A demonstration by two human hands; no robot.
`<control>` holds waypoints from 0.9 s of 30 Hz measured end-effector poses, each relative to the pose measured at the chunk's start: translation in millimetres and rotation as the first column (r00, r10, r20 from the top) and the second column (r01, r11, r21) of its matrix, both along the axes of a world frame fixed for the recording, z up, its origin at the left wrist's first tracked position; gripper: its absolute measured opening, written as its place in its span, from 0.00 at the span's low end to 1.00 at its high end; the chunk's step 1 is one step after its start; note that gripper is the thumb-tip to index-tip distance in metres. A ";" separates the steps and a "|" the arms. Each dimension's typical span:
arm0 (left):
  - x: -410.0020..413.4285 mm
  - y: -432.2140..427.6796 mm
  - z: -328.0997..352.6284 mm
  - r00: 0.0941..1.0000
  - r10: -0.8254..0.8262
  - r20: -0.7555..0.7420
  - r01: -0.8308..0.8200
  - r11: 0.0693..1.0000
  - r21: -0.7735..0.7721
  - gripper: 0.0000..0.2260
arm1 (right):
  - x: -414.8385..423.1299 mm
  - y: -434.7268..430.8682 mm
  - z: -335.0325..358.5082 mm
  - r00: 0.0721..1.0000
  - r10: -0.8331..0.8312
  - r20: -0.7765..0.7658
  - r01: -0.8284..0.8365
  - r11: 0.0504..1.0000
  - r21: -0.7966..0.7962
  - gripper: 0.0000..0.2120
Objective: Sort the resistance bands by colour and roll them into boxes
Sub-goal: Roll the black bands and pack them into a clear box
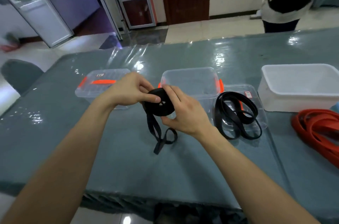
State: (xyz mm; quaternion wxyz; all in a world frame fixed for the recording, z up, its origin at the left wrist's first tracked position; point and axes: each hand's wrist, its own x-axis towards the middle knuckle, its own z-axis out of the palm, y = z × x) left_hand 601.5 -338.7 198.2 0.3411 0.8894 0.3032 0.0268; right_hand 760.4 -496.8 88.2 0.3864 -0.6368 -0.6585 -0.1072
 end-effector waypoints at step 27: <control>-105.6 110.1 -101.6 0.930 0.290 0.227 -0.221 0.933 -0.284 0.07 | -8.5 108.4 55.9 0.972 -0.231 -0.050 0.233 0.972 0.039 0.38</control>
